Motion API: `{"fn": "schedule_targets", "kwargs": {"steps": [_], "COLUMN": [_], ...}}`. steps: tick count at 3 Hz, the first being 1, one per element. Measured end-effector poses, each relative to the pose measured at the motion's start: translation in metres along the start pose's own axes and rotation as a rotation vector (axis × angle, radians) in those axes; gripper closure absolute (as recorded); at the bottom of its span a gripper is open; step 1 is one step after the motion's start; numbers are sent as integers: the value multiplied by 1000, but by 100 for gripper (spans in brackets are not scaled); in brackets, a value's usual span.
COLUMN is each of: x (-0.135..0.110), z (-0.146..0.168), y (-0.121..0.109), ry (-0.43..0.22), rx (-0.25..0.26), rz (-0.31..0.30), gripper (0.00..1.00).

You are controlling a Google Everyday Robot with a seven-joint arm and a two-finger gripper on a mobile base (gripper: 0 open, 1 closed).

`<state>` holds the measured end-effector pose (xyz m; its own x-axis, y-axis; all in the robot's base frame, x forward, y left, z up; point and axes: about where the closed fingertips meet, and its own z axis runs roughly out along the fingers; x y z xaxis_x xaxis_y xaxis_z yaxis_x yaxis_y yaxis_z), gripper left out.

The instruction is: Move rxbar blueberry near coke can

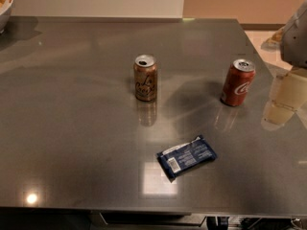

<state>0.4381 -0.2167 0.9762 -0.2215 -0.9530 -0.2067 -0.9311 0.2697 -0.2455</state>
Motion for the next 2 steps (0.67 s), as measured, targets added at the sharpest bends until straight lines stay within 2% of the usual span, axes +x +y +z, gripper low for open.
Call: {"fn": "schedule_targets", "kwargs": {"steps": [2], "x": [-5], "z": [1], "y": [4], "ry": [-10], "rx": [-7], "rz": [-24], "gripper": [0]}}
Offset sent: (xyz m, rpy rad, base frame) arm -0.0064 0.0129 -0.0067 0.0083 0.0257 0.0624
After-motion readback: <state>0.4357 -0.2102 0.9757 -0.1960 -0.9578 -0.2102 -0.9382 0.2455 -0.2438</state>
